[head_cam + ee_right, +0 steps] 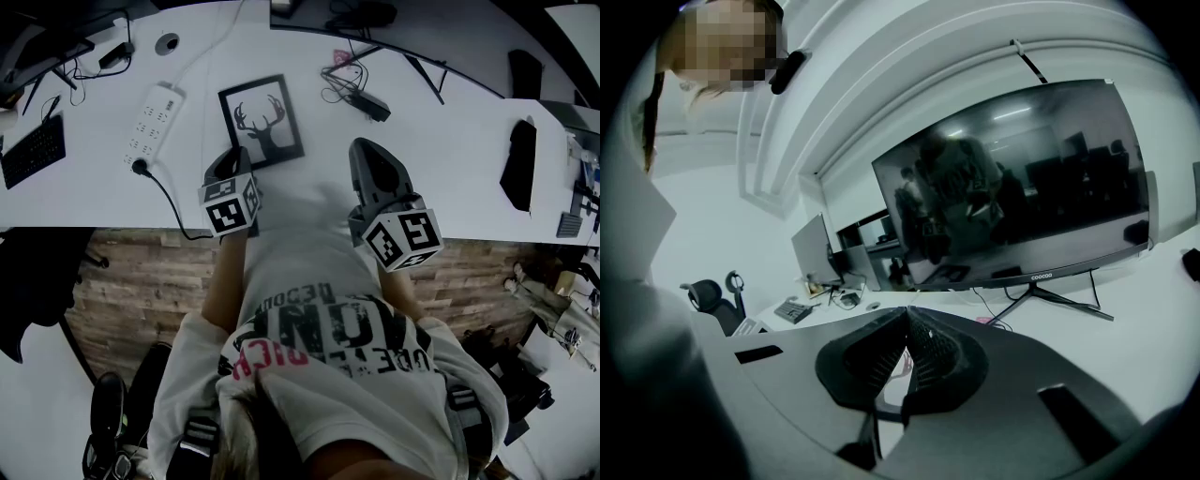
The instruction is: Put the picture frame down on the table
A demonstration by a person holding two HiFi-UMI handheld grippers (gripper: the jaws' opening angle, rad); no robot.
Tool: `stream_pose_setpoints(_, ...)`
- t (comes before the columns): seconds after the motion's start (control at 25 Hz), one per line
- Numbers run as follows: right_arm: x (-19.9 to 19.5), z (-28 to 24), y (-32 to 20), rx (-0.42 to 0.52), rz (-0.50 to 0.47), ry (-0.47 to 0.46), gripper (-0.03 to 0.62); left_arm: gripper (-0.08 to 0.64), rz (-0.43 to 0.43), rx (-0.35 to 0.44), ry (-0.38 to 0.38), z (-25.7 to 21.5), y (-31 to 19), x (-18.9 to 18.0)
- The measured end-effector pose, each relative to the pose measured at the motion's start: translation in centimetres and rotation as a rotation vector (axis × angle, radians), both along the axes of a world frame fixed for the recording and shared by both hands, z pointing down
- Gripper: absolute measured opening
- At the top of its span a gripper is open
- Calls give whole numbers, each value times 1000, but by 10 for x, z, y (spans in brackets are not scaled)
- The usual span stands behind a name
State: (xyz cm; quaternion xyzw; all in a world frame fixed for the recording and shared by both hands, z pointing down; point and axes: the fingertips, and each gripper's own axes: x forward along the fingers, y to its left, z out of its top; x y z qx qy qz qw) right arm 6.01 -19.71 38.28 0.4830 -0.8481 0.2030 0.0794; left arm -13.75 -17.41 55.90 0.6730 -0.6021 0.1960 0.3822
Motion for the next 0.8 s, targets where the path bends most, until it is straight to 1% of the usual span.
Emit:
stream_pose_setpoints(0.24, 1, -3, 9, 9, 7, 1, 2, 6, 6, 35, -2, -11, 4, 0)
stream_pose_setpoints(0.4, 4, -7, 16, 25, 15, 8, 2, 3, 14, 96, 14, -30, 1, 0)
stream_pose_setpoints(0.48, 6, -10, 21, 37, 23, 11, 2, 3, 21, 150, 15, -48, -2, 0)
stream_pose_setpoints(0.56, 9, -13, 26, 49, 34, 16, 2, 3, 31, 222, 11, -71, -7, -1)
stream_pose_setpoints(0.8, 14, -26, 40, 100, 60, 36, 2, 3, 39, 478, 29, -158, -13, -9)
